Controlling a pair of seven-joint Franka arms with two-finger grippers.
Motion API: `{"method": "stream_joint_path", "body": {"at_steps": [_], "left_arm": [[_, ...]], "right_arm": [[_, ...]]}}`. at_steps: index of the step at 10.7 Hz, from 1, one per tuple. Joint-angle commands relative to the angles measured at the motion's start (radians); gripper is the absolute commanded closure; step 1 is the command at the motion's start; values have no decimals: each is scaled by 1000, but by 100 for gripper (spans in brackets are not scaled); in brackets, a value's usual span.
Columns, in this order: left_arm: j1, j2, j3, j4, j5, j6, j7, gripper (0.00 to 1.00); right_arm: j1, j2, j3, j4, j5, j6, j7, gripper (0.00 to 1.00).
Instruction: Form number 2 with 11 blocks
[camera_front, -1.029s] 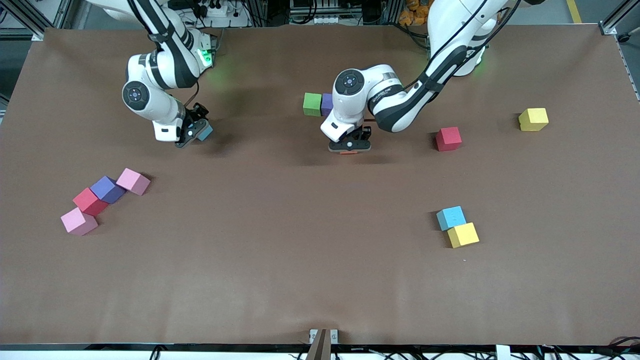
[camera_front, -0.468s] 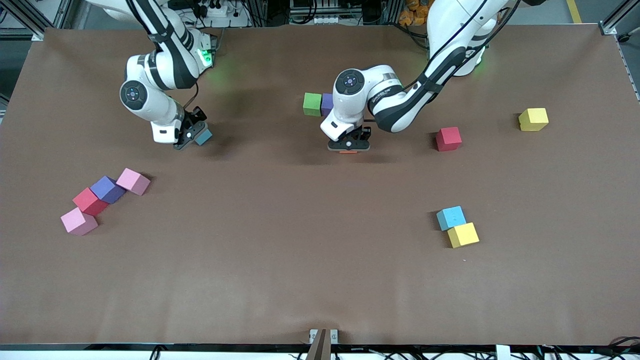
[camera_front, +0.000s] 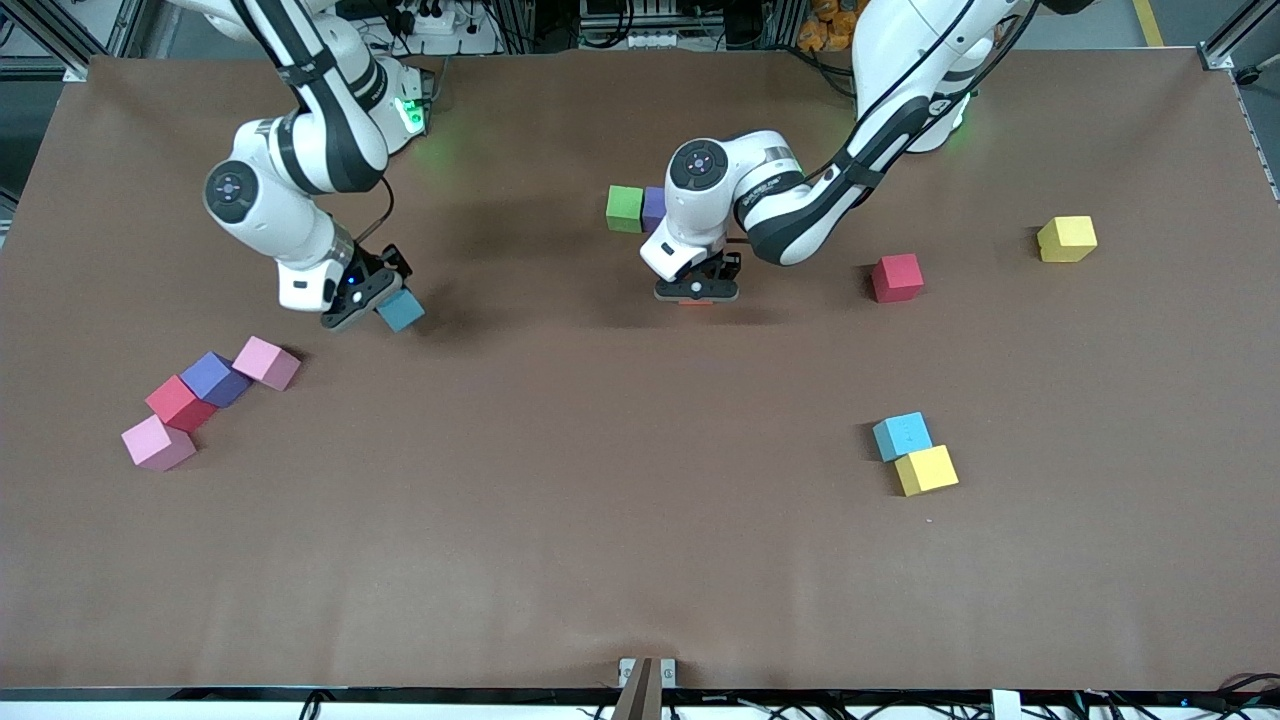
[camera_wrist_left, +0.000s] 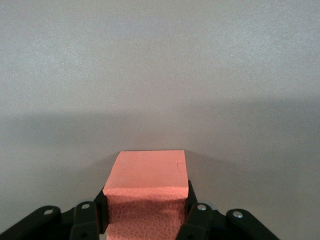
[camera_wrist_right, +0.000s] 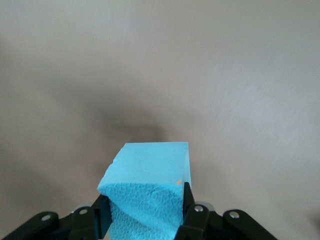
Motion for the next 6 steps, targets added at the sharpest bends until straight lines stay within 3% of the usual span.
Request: {"method": "stream_joint_path", "body": {"at_steps": [1,3,6], "left_arm": [[18,-3,-32,-24,23,16,2,91],[20,-3,-40,-26,22,16,2,91],[20,-4,-40,-42,22,16,2,91]], "right_arm": [[51,110,3,146,77,-12,48,68],[118,176,3,234,82,-23,154,67],[230,247,3,294,82,-16,154,65]]}}
